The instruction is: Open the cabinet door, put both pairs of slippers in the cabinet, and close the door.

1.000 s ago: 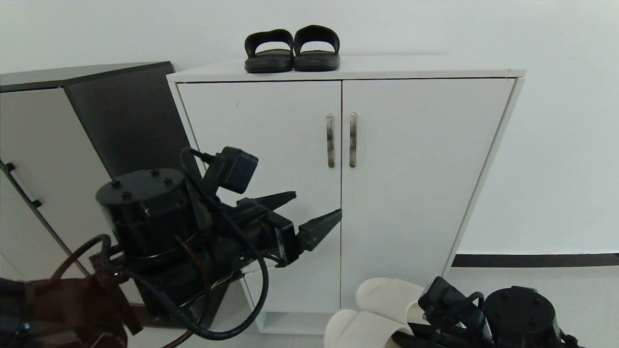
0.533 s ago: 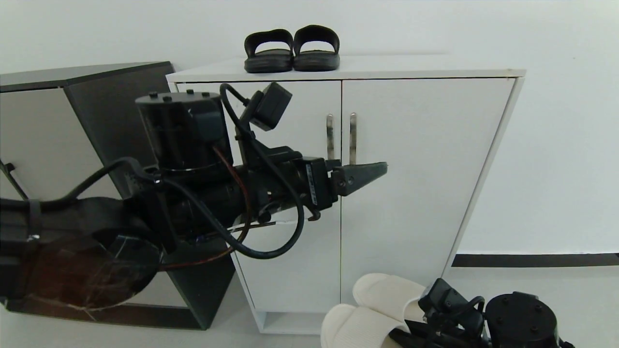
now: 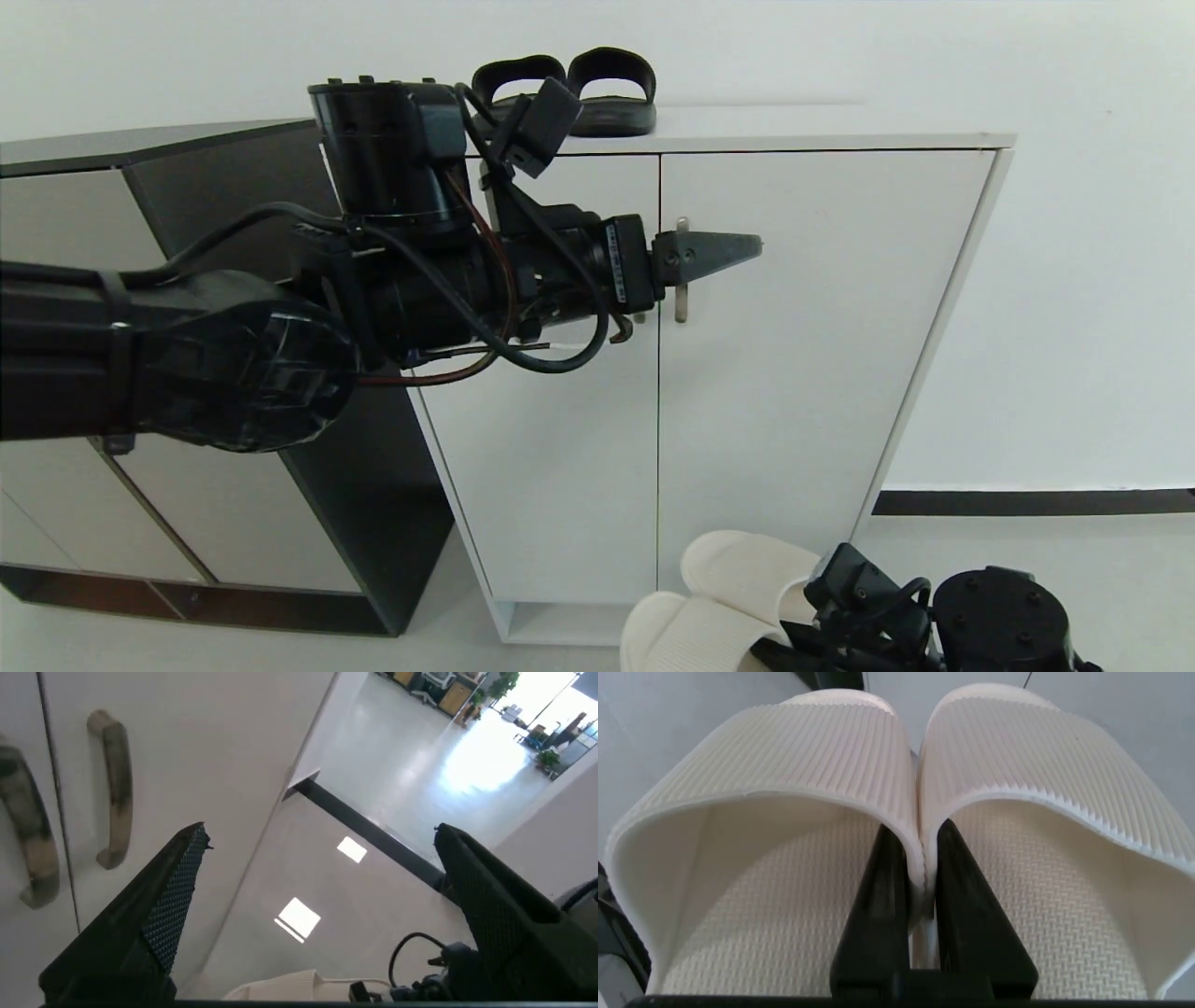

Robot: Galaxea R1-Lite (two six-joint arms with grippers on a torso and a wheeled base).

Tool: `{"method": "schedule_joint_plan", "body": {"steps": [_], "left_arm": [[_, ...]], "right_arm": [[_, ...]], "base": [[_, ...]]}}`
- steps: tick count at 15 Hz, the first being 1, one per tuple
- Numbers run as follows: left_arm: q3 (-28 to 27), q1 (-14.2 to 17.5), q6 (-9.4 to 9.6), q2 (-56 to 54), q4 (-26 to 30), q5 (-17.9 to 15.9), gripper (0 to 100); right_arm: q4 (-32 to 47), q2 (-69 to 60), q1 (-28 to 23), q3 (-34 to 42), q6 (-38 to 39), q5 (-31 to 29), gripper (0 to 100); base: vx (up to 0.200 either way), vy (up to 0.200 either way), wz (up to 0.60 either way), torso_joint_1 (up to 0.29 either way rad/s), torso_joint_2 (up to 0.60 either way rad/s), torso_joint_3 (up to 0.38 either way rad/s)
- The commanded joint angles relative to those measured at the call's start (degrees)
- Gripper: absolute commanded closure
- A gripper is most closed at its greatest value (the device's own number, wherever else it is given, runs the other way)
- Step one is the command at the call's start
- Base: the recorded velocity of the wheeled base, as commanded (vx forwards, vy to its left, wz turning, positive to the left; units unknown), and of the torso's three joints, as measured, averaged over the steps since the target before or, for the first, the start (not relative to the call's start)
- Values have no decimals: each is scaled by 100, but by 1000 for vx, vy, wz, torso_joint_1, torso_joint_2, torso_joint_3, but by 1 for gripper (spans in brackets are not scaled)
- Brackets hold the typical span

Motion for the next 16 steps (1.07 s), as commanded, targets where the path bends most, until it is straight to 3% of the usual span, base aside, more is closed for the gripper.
{"method": "schedule_joint_plan", "body": {"steps": [1, 7, 10, 16], "left_arm": [[-186, 68, -1, 244, 54, -1, 0], [-572, 287, 8, 674, 89, 34, 0], [-792, 323, 8, 921, 89, 386, 0], [-1346, 314, 8, 1422, 89, 430, 0]], "right_arm": [[-1, -12, 4, -20, -5, 2, 100], [-10, -12, 4, -38, 4, 37, 100], [-1, 32, -5, -56, 4, 37, 100], [-10, 94, -14, -56, 4, 37, 100]], "base": [[0, 0, 0, 0, 0, 0], [0, 0, 0, 0, 0, 0], [0, 0, 0, 0, 0, 0], [0, 0, 0, 0, 0, 0]]}}
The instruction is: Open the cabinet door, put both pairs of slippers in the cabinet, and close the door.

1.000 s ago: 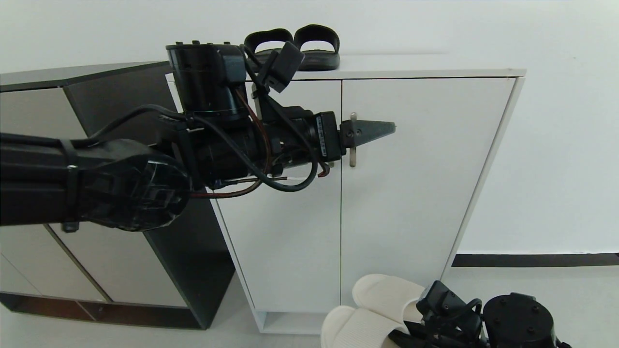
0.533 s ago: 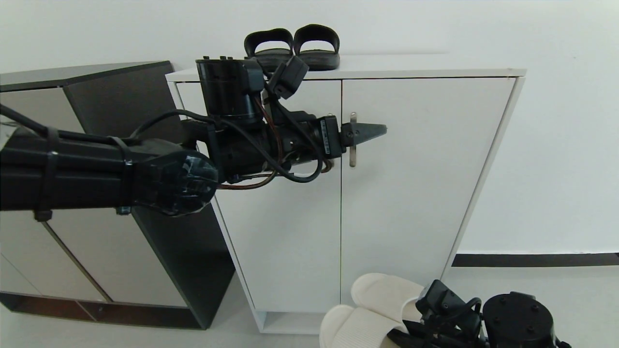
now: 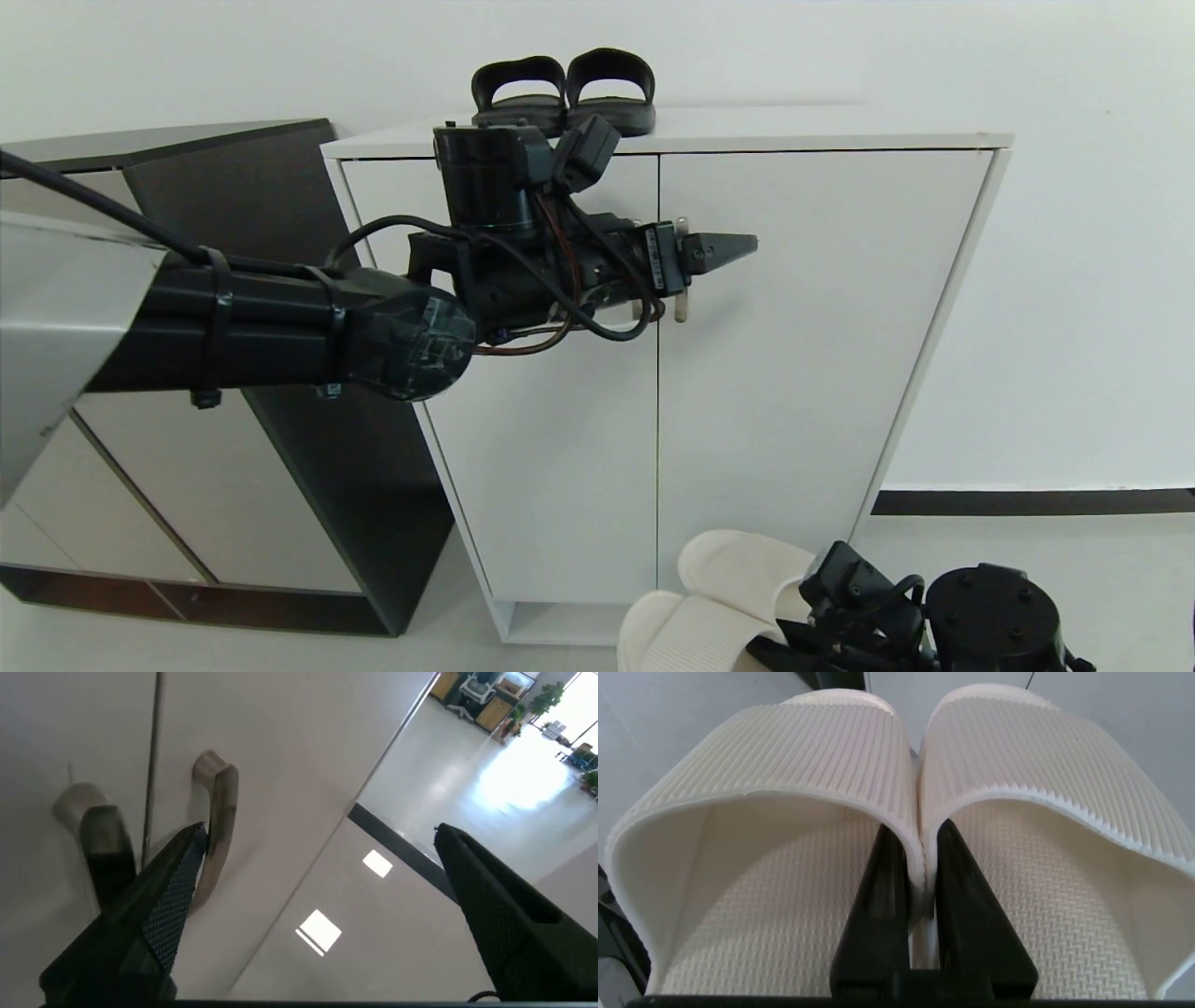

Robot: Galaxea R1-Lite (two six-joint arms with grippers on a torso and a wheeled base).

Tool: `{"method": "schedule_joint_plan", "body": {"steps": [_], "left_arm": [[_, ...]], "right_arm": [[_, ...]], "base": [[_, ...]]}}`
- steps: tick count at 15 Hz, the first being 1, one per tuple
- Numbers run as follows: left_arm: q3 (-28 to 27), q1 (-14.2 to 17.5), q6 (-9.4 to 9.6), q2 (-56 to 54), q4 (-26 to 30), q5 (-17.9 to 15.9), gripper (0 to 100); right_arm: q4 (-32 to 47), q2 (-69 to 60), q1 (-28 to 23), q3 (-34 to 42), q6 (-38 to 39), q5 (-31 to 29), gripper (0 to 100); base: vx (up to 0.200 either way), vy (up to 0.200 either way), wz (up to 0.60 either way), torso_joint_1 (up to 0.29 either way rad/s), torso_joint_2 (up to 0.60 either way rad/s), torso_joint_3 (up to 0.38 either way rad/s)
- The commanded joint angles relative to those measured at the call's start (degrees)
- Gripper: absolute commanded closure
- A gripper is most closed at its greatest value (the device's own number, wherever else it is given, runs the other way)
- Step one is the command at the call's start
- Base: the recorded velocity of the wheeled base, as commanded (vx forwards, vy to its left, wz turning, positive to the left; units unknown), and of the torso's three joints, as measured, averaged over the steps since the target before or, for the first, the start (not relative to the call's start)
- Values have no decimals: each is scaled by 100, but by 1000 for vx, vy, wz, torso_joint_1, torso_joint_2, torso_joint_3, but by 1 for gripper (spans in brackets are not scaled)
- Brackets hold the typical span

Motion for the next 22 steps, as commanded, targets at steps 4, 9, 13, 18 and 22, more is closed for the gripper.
{"method": "schedule_joint_plan", "body": {"steps": [4, 9, 13, 18, 22], "left_arm": [[-63, -41, -1, 161, 6, 21, 100], [121, -85, -1, -59, -12, 13, 100], [1132, -278, 17, -683, -398, -14, 100], [1976, -498, 43, -1509, -495, 13, 100], [2635, -480, 70, -2072, -504, 13, 100]], "right_arm": [[-4, 13, 1, 8, 0, 5, 100], [-13, 4, 1, 114, 0, 145, 100], [-707, 4, -122, 421, 26, 805, 100], [-1067, -13, -113, 685, -9, 1165, 100], [-1208, -31, -17, 738, -27, 1218, 100]], "base": [[0, 0, 0, 0, 0, 0], [0, 0, 0, 0, 0, 0], [0, 0, 0, 0, 0, 0], [0, 0, 0, 0, 0, 0], [0, 0, 0, 0, 0, 0]]}}
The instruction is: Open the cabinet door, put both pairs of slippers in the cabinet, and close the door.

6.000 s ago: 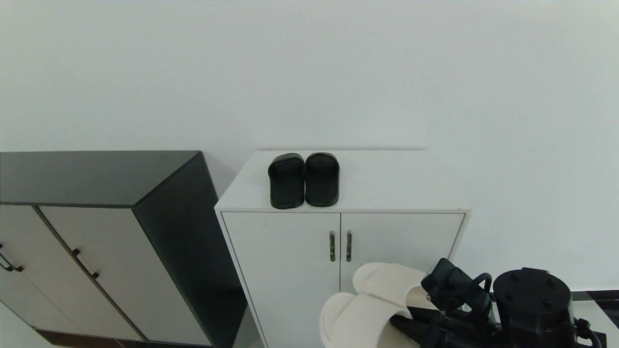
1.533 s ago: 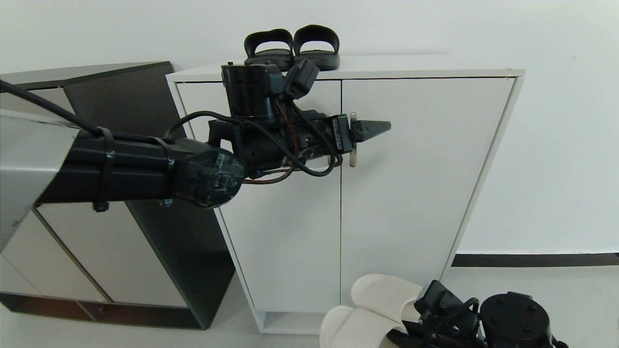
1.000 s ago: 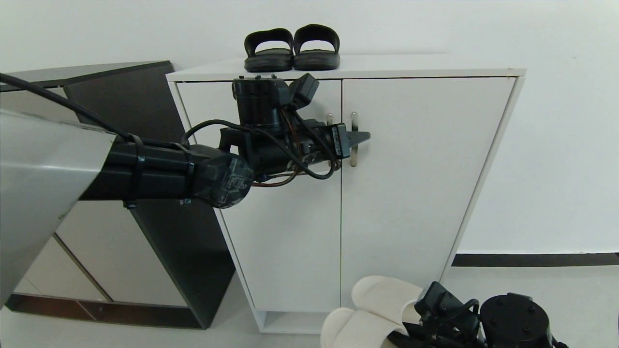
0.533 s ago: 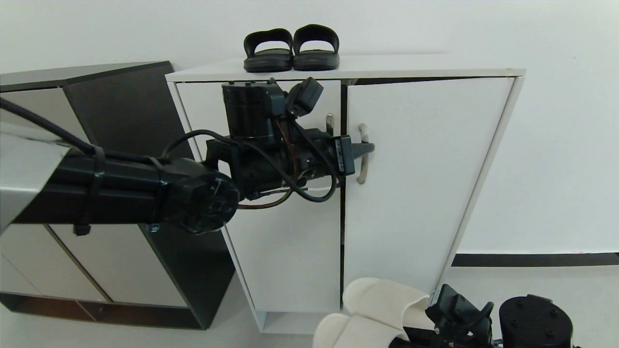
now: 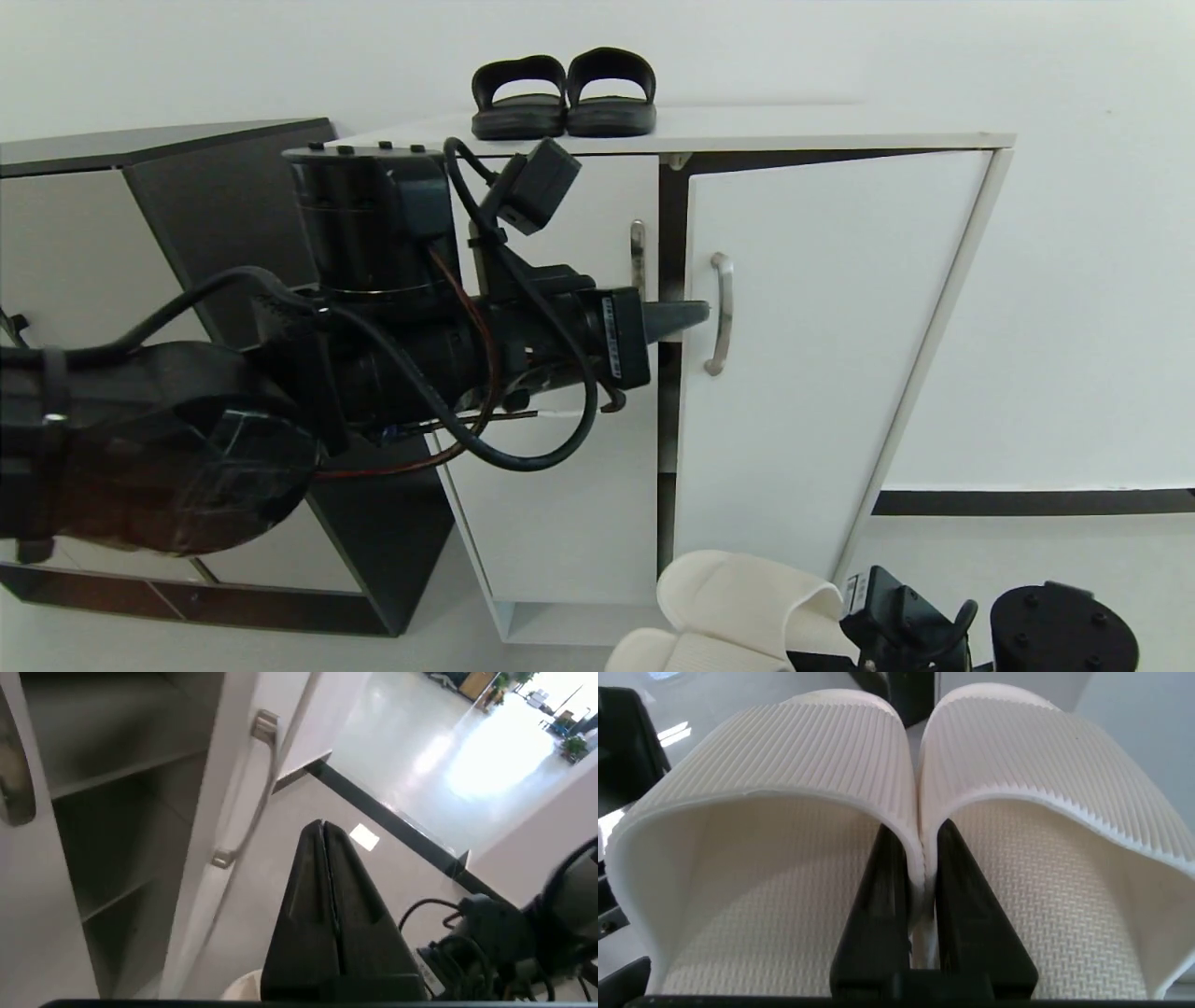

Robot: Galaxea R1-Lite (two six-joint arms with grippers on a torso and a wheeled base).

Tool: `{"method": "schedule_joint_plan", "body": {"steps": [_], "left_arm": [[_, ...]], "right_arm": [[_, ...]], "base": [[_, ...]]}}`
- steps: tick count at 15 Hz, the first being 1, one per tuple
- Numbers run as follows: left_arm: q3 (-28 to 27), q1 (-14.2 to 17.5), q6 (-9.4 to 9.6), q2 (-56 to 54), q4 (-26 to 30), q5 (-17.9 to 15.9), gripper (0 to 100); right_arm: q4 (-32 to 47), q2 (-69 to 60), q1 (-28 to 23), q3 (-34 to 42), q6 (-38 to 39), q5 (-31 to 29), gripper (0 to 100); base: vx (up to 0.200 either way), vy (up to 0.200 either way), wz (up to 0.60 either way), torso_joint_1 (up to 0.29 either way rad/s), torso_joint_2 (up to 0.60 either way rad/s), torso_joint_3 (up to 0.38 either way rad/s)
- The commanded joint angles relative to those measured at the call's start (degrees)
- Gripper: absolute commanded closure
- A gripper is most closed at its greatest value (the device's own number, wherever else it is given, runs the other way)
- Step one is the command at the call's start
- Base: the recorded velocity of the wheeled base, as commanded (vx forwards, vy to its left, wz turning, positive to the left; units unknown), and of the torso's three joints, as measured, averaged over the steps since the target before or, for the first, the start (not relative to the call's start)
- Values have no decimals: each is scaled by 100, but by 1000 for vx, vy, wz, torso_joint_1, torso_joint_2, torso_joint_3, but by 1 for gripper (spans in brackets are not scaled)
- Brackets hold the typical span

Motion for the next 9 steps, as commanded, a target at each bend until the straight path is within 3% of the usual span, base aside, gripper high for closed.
{"method": "schedule_joint_plan", "body": {"steps": [1, 4, 7, 9], "left_arm": [[82, 315, 11, -106, -128, -16, 100], [-146, 578, -41, 623, -1148, -16, 100], [-735, 578, -94, 1107, -1086, -16, 100], [-1069, 561, -138, 1177, -752, -25, 100]], "right_arm": [[-71, -63, 142, 25, -7, 10, 100], [-97, -63, 150, 78, -16, 1, 100], [-97, -55, 150, 95, -60, 10, 100], [-97, -63, 150, 113, -95, 1, 100]], "base": [[0, 0, 0, 0, 0, 0], [0, 0, 0, 0, 0, 0], [0, 0, 0, 0, 0, 0], [0, 0, 0, 0, 0, 0]]}}
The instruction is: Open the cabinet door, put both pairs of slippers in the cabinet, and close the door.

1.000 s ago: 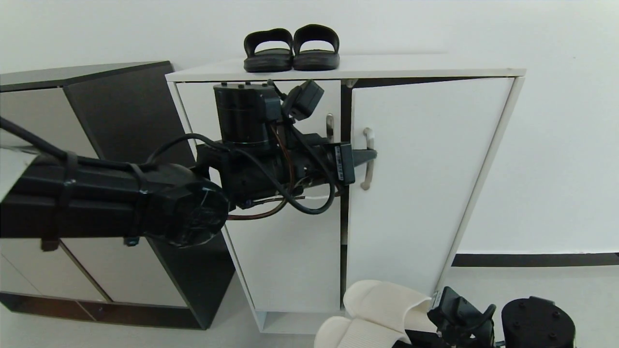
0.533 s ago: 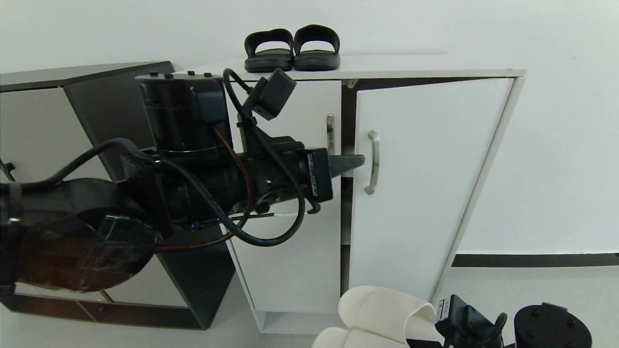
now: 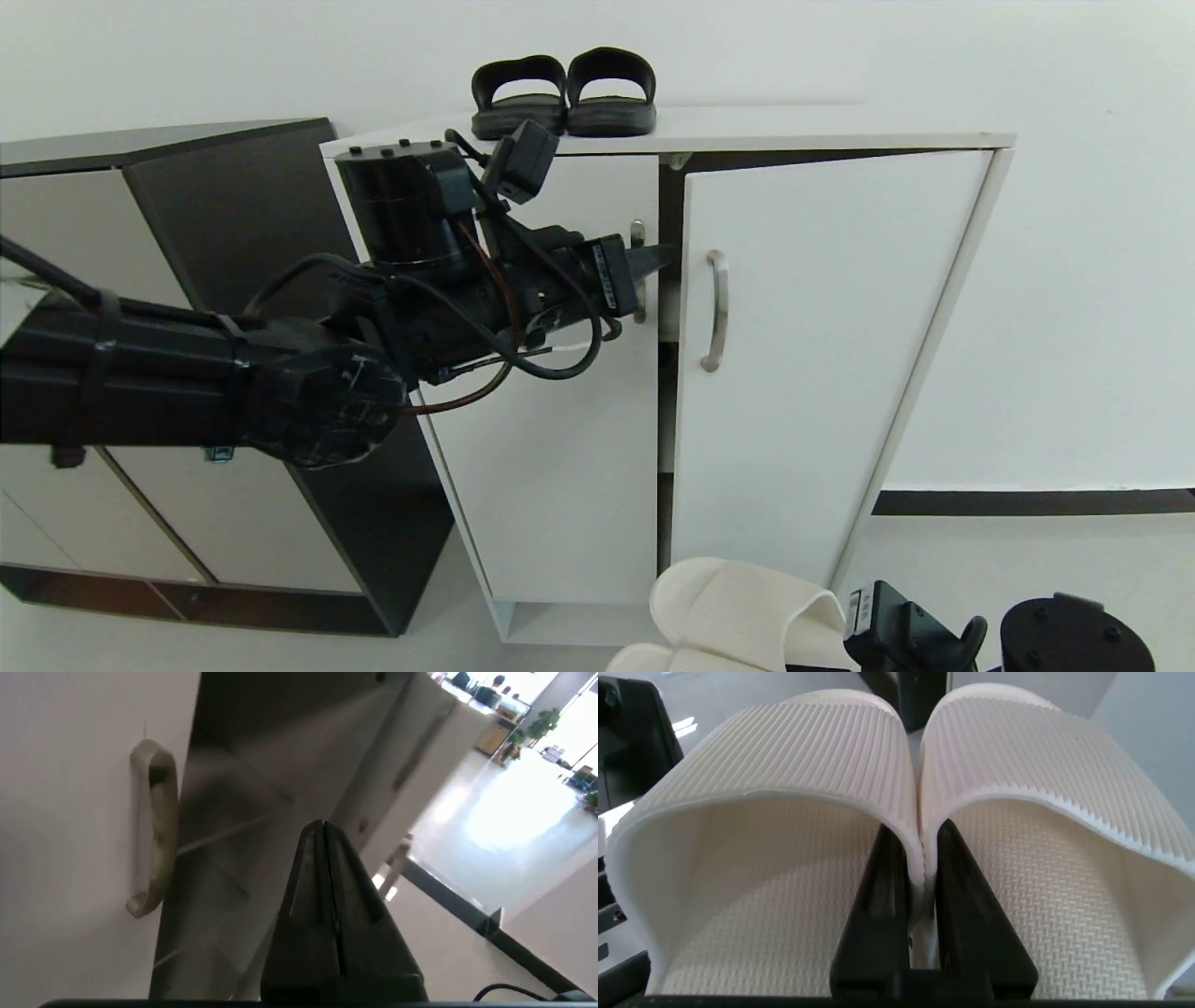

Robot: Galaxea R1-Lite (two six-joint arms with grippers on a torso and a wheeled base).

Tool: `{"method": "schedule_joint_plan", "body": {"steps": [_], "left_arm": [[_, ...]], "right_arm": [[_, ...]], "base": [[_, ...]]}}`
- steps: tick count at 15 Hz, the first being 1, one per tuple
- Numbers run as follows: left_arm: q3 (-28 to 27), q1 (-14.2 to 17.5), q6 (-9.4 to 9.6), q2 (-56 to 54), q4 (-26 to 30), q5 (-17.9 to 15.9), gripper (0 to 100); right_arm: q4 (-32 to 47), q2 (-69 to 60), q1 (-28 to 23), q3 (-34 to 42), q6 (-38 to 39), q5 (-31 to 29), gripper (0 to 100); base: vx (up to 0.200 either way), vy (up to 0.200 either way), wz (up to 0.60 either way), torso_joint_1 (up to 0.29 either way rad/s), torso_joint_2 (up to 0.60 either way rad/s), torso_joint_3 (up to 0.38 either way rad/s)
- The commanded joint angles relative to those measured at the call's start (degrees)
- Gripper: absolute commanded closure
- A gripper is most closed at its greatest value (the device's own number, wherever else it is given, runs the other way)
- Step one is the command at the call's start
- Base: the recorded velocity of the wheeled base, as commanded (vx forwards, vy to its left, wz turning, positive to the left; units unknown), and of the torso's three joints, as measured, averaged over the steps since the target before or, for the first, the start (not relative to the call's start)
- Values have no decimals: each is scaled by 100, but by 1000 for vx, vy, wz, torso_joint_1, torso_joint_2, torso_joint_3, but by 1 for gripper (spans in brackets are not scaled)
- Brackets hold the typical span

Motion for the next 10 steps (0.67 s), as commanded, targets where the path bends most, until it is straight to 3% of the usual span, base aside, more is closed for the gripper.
{"method": "schedule_joint_plan", "body": {"steps": [1, 3, 6, 10], "left_arm": [[-395, -12, -30, 244, 309, -5, 100], [-694, -39, -48, 261, 723, -5, 100], [-834, -153, -56, 358, 767, -5, 100], [-659, -452, -92, 252, 723, 47, 100]], "right_arm": [[-1, -13, 19, 6, -6, 0, 100], [8, -13, 116, 50, -24, 8, 100], [8, -5, 169, 50, -24, 8, 100], [34, -13, 415, 173, 20, 8, 100]], "base": [[0, 0, 0, 0, 0, 0], [0, 0, 0, 0, 0, 0], [0, 0, 0, 0, 0, 0], [-200, 0, 0, 1, 7, 4]]}}
